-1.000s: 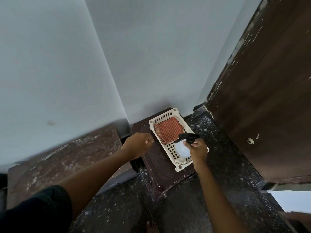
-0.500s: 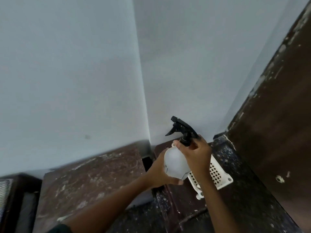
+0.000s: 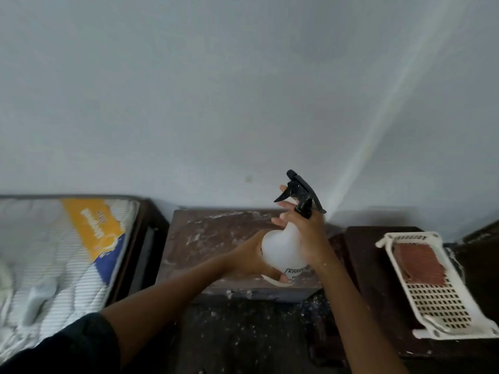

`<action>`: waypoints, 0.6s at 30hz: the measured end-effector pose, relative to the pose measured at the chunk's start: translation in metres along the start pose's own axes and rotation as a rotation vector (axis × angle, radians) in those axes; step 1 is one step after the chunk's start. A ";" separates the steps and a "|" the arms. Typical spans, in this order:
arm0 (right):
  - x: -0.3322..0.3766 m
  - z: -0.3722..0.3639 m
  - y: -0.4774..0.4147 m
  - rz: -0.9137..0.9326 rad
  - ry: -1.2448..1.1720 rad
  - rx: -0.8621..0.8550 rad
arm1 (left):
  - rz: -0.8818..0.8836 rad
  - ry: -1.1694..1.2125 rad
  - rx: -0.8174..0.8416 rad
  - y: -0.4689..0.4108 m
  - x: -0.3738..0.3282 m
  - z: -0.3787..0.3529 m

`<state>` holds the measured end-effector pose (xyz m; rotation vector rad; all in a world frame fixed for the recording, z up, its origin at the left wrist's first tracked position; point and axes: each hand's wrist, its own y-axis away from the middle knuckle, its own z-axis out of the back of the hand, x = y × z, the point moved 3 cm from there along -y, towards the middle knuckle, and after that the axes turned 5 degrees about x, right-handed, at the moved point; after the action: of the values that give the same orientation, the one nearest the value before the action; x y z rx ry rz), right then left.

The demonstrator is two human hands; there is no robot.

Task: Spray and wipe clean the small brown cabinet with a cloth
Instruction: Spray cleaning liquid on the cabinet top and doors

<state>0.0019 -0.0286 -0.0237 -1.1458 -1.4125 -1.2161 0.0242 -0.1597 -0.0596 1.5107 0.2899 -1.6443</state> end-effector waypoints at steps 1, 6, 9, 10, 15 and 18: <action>-0.007 -0.018 -0.002 0.000 -0.014 0.041 | 0.020 0.011 0.019 0.010 0.013 0.010; -0.067 -0.088 -0.013 -0.097 -0.353 0.181 | 0.118 0.010 0.167 0.045 0.092 0.049; -0.111 -0.110 -0.019 -0.161 -0.429 0.189 | 0.190 0.045 0.242 0.053 0.138 0.059; -0.127 -0.118 -0.024 -0.183 -0.435 0.176 | 0.210 0.078 0.247 0.054 0.156 0.064; -0.198 -0.143 -0.053 -0.288 -0.385 0.127 | 0.265 0.235 0.239 0.048 0.235 0.074; -0.227 -0.161 -0.068 -0.362 -0.274 0.099 | 0.287 0.302 0.228 0.041 0.266 0.075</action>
<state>-0.0216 -0.2124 -0.2425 -1.0454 -1.9302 -1.2498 0.0285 -0.3489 -0.2649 1.8800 0.0419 -1.2547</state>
